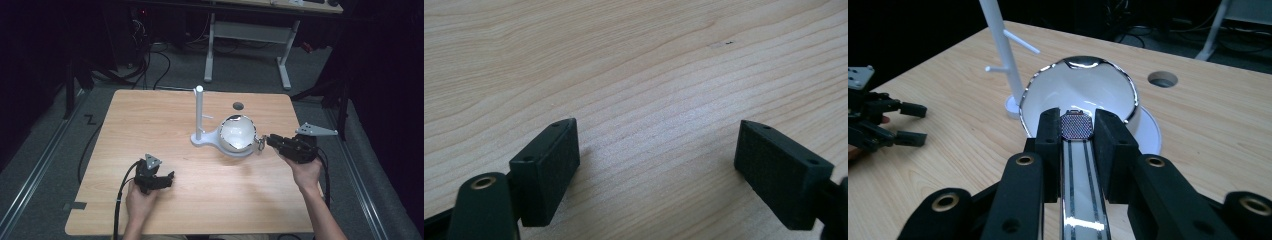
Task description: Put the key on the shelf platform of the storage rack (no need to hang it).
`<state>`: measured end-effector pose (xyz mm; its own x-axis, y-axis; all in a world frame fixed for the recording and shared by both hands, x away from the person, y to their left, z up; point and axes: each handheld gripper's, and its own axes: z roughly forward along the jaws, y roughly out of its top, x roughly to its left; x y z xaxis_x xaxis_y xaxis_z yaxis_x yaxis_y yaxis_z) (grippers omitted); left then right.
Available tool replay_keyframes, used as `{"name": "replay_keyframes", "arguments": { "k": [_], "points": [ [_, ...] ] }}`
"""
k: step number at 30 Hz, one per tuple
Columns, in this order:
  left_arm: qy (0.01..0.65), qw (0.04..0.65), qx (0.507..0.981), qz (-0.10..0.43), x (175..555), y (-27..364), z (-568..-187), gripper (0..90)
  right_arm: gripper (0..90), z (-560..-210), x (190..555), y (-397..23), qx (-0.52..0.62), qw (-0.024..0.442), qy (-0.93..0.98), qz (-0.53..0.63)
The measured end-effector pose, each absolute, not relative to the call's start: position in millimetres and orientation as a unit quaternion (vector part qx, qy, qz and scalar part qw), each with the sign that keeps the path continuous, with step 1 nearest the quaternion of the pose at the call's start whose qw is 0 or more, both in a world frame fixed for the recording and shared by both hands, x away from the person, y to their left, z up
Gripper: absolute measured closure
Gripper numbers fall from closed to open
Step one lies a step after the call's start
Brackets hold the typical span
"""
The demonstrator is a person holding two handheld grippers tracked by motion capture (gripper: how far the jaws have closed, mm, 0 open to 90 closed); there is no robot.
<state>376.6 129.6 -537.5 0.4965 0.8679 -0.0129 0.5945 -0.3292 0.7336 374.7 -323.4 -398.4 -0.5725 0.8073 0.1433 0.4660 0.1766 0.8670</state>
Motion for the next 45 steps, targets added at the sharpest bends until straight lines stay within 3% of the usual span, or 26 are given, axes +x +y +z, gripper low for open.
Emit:
{"name": "replay_keyframes", "arguments": {
  "k": [20, 45],
  "points": [
    [0.461, 0.349, 0.792, 0.196, 377, 130, -538, 18.7, 74.7, -379, 403, -302, 0.413, 0.168, 0.747, 0.493],
    [0.461, 0.349, 0.792, 0.196, 377, 130, -538, 18.7, 74.6, -412, 442, -284, 0.448, 0.143, 0.754, 0.459]
  ]
}}
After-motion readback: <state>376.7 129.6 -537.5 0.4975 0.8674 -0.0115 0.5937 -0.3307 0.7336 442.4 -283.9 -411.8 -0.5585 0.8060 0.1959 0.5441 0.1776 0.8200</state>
